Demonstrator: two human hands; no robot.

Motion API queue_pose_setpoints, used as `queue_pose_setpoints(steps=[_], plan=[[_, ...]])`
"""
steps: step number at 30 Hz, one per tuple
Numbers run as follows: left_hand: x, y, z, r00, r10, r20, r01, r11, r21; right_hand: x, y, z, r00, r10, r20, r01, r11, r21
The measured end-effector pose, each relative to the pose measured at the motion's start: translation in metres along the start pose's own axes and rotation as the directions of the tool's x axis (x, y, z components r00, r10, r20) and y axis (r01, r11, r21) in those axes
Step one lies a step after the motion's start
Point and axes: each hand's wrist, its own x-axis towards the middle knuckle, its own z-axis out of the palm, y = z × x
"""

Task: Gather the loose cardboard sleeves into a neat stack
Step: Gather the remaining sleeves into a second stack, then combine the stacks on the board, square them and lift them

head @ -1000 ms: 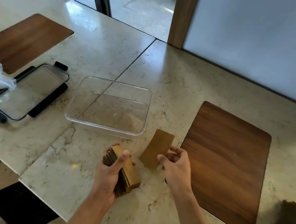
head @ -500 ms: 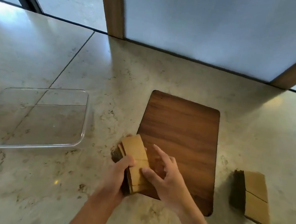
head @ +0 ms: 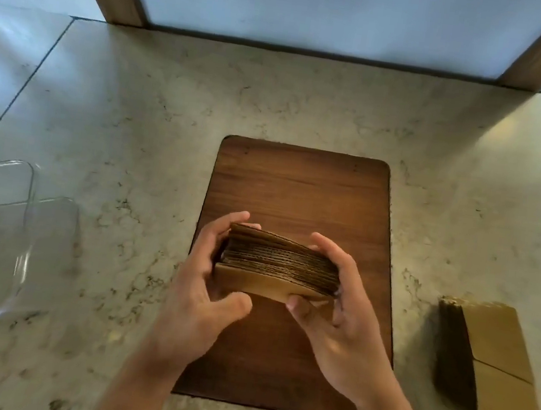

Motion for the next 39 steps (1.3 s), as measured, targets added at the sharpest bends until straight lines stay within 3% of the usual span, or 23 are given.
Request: queue_pose_setpoints(steps=[2, 5, 6, 8, 10, 13, 17, 19, 21, 25, 26, 28, 30, 33, 35, 39], plan=[[0.000, -0.010, 0.015, 0.993, 0.022, -0.114, -0.029, 0.998, -0.056, 0.003, 0.009, 0.005, 0.997, -0.068, -0.042, 0.067, 0.998, -0.021], [0.008, -0.015, 0.047, 0.905, 0.014, -0.426, -0.007, 1.000, 0.018, 0.007, 0.007, 0.036, 0.938, 0.040, -0.344, 0.064, 0.956, 0.287], [0.012, -0.013, 0.058, 0.849, -0.005, -0.528, 0.021, 0.999, 0.025, 0.011, 0.005, 0.048, 0.881, 0.126, -0.456, 0.048, 0.935, 0.350], [0.018, -0.014, 0.070, 0.734, -0.020, -0.679, 0.082, 0.995, 0.059, 0.019, 0.002, 0.064, 0.731, 0.207, -0.650, 0.017, 0.947, 0.320], [0.018, -0.016, 0.068, 0.716, 0.031, -0.698, 0.122, 0.978, 0.169, 0.024, 0.002, 0.065, 0.633, 0.212, -0.745, -0.023, 0.966, 0.256], [0.015, -0.017, 0.053, 0.746, 0.037, -0.665, 0.163, 0.958, 0.235, 0.026, -0.001, 0.062, 0.586, 0.265, -0.766, -0.021, 0.950, 0.312], [0.012, -0.019, 0.046, 0.829, 0.048, -0.557, 0.057, 0.984, 0.171, 0.024, -0.004, 0.072, 0.711, 0.244, -0.659, -0.021, 0.945, 0.328], [0.015, -0.021, 0.043, 0.837, 0.120, -0.534, 0.002, 0.975, 0.223, 0.025, -0.006, 0.067, 0.734, 0.179, -0.656, -0.005, 0.966, 0.257], [0.016, -0.024, 0.045, 0.815, 0.169, -0.555, 0.002, 0.955, 0.295, 0.027, -0.001, 0.067, 0.711, 0.155, -0.685, -0.029, 0.981, 0.192], [0.024, -0.027, 0.054, 0.671, 0.125, -0.730, 0.065, 0.972, 0.227, 0.036, -0.006, 0.083, 0.626, 0.300, -0.720, -0.132, 0.951, 0.281], [0.027, -0.028, 0.040, 0.630, 0.163, -0.760, 0.051, 0.967, 0.249, 0.041, -0.011, 0.098, 0.635, 0.353, -0.687, -0.181, 0.933, 0.312], [0.046, -0.022, 0.047, 0.650, 0.145, -0.746, 0.077, 0.964, 0.254, 0.040, -0.012, 0.085, 0.659, 0.402, -0.635, -0.208, 0.909, 0.361], [0.062, -0.008, 0.044, 0.692, 0.126, -0.711, 0.172, 0.928, 0.331, 0.036, -0.023, 0.072, 0.768, 0.407, -0.495, -0.259, 0.904, 0.342], [0.073, 0.037, 0.073, 0.885, 0.129, -0.447, 0.190, 0.778, 0.599, 0.006, -0.042, 0.010, 0.924, 0.308, -0.227, -0.314, 0.949, 0.010], [0.079, 0.064, 0.099, 0.977, 0.058, -0.204, 0.119, 0.645, 0.755, -0.010, -0.057, -0.029, 0.954, 0.288, -0.089, -0.297, 0.947, -0.119], [0.081, 0.102, 0.166, 0.995, -0.028, 0.094, -0.072, 0.443, 0.893, -0.039, -0.083, -0.095, 0.950, 0.314, 0.003, -0.313, 0.949, -0.019]])
